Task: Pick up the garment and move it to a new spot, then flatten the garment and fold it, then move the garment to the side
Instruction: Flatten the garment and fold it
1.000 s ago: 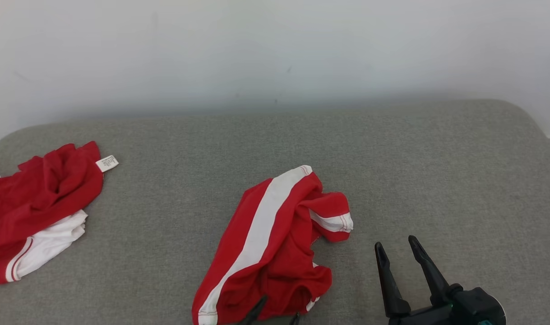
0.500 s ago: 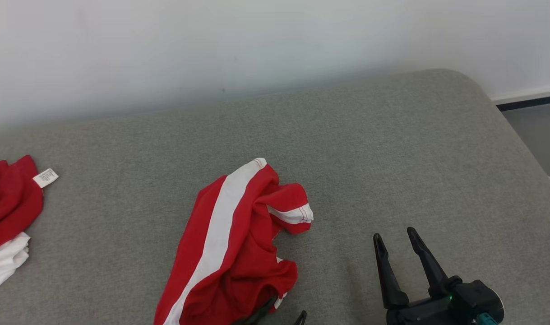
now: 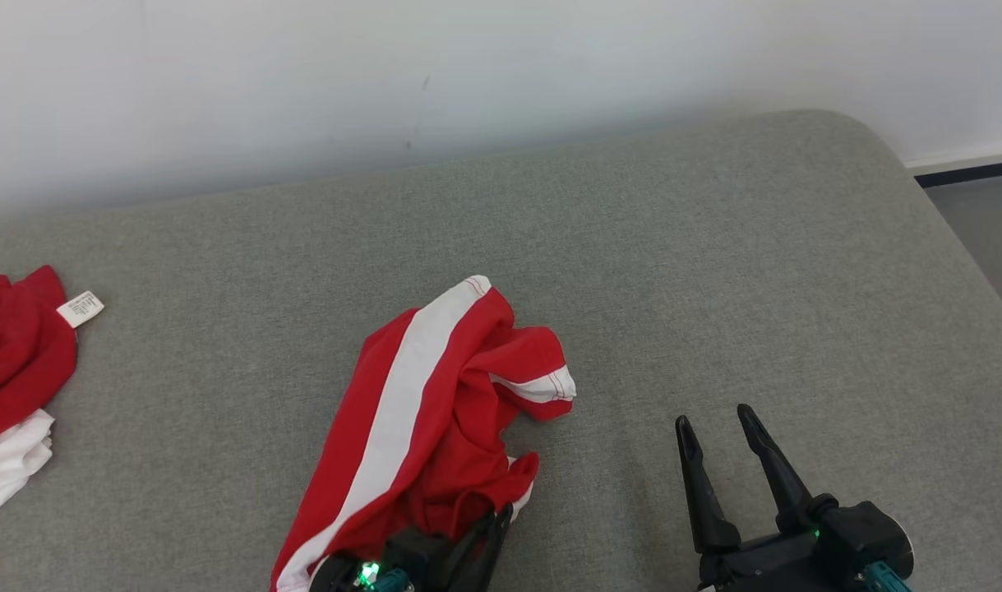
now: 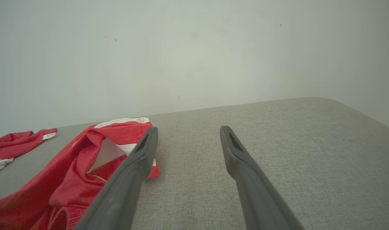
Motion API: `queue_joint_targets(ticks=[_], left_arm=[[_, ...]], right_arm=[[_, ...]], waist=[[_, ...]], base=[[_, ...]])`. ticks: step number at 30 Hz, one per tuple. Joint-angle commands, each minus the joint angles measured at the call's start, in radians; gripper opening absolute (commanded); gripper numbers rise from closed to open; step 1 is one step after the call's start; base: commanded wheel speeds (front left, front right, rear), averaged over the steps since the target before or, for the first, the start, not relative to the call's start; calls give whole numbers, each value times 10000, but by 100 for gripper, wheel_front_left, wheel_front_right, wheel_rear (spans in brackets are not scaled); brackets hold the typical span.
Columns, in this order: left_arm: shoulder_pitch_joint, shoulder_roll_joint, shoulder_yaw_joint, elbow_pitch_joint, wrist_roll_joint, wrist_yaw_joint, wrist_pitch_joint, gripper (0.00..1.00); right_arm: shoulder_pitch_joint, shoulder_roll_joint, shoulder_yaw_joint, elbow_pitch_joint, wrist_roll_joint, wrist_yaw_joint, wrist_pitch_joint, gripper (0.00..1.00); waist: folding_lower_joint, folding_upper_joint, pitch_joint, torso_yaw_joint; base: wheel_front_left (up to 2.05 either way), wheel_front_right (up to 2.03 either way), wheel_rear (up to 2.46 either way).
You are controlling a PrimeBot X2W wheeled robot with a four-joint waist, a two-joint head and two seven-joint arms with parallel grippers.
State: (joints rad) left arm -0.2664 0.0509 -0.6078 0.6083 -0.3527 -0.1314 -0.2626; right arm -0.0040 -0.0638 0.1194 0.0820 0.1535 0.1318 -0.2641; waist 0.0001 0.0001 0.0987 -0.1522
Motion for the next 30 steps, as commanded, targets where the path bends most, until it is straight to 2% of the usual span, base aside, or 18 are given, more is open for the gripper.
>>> queue_joint_targets(ticks=[1,7,10,18,24,30], left_arm=[[-138,-4,130,-181,-28,20,-34,0],[215,30,1095,-1585,442,48,-34,0],[619,298,1482,-2144,787,57,-34,0],[2056,854,1739,-3102,1180,44,-34,0],[3356,829,1791,-2853,750,32,-34,0],[3779,771,2319,-2333,624,30,-34,0]], right_arm=[[-4,40,-43,-1,-82,-22,-4,100],[276,59,-228,105,10,-22,-4,100],[373,67,-207,168,44,-22,-4,100],[632,97,-151,307,148,-22,-4,100],[663,107,-118,378,205,-22,-4,100],[694,72,-56,386,229,-22,-4,100]], waist=[[-1,-1,-52,139],[-1,-1,-368,838],[-1,-1,-599,1254],[-1,-1,-1052,2249],[-1,-1,-1169,2475],[-1,-1,-1232,2439]], base=[[0,0,0],[0,0,0],[0,0,0],[0,0,0],[0,0,0],[0,0,0]])
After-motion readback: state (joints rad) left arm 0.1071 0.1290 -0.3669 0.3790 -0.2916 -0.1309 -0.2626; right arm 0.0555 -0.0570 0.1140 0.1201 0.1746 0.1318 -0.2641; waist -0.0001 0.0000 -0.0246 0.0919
